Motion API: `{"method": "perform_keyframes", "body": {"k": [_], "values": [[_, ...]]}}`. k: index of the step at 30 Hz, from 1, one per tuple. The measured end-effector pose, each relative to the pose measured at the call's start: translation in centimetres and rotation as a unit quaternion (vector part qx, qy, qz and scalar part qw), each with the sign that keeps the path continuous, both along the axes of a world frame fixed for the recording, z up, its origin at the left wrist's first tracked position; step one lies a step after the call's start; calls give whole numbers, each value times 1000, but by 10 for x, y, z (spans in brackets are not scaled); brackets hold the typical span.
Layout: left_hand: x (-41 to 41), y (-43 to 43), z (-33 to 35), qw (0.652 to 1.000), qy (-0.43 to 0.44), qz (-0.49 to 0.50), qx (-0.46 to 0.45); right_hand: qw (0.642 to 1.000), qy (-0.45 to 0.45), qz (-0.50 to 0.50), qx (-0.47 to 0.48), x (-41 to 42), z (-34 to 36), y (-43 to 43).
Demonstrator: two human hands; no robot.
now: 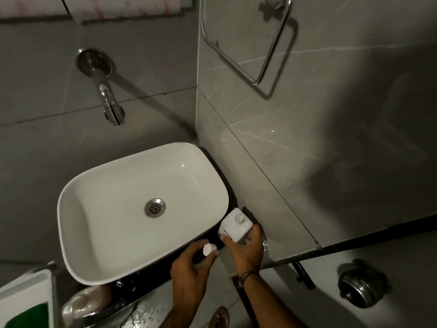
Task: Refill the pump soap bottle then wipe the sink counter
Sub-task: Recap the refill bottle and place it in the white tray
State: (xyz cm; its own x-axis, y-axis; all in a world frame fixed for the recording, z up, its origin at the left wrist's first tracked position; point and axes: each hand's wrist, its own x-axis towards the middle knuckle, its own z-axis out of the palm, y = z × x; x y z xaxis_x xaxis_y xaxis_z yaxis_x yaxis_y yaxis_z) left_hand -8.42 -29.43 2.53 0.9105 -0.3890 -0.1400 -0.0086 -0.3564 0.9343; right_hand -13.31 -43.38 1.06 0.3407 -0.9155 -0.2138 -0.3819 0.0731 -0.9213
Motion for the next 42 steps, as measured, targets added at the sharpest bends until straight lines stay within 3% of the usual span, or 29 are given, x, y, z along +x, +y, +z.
{"method": "perform_keyframes", "body": {"k": [3,6,13,19,26,32,37,42], "values": [[12,-9,50,995,6,9,-103,1000,-12,20,0,-10,27,8],[26,-17,103,988,-59,-47,-138,999,-17,35,-27,-10,65,20],[53,-10,181,971,-179,-105,-122,997,-34,67,-37,-1,131,41],[68,3,238,946,-275,-168,-12,993,-31,98,-51,6,167,60],[69,17,260,927,-178,-308,-122,988,-109,104,-45,6,194,72],[61,14,263,941,-248,-165,-159,987,-111,103,-60,8,206,74],[50,18,260,934,-234,-213,-167,984,-135,97,-57,2,207,72],[45,13,262,940,-261,-165,-146,988,-117,91,-47,0,207,77]]}}
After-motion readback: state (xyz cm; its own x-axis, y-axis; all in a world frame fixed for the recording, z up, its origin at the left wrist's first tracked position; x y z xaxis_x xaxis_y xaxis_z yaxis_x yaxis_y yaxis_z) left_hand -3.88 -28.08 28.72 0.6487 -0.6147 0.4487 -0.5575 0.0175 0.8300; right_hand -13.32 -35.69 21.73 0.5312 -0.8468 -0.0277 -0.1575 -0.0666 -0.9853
